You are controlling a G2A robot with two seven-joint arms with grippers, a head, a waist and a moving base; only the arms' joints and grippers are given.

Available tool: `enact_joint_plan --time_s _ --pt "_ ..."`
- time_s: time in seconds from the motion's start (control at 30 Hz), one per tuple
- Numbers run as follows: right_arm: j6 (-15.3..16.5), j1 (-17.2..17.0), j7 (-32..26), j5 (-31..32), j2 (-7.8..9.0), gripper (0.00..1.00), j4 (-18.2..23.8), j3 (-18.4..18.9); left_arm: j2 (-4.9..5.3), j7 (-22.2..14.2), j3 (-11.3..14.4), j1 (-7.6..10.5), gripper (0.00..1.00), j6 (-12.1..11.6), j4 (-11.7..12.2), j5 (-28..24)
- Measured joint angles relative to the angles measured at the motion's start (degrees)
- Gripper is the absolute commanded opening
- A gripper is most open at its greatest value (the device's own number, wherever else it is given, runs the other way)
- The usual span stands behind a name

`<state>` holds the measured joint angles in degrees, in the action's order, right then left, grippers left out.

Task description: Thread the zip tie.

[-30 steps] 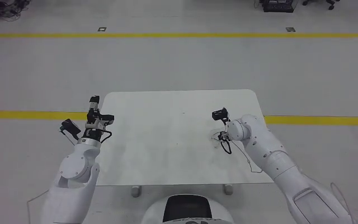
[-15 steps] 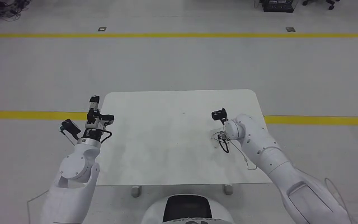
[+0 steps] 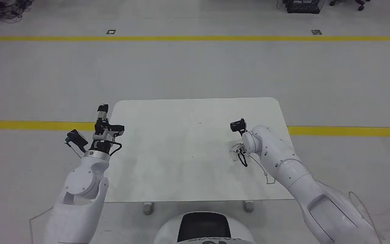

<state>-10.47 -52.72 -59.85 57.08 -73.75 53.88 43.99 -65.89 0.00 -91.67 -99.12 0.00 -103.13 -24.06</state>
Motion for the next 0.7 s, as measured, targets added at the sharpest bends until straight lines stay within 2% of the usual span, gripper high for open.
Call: enact_joint_plan --time_s 0.27,0.4,0.53,0.67,0.7 --pt "0.37 0.58 0.44 -0.05 -0.78 0.19 -2.01 -0.12 0.00 0.00 0.00 0.00 1.00 0.00 0.00 0.00" --pt "0.57 0.95 0.39 -0.10 -1.19 0.16 -3.07 -0.24 0.00 0.00 0.00 0.00 1.00 0.00 0.00 0.00" --pt "0.72 1.47 0.30 -0.28 -1.67 0.11 -4.40 -0.35 0.00 0.00 0.00 0.00 1.00 0.00 0.00 0.00" --pt "0.90 1.98 0.20 -0.57 -2.16 0.00 -5.72 -0.47 0.00 0.00 0.00 0.00 1.00 0.00 0.00 0.00" --pt "0.91 2.14 0.20 -0.66 -2.32 0.00 -6.10 -0.52 0.00 0.00 0.00 0.00 1.00 0.00 0.00 0.00"
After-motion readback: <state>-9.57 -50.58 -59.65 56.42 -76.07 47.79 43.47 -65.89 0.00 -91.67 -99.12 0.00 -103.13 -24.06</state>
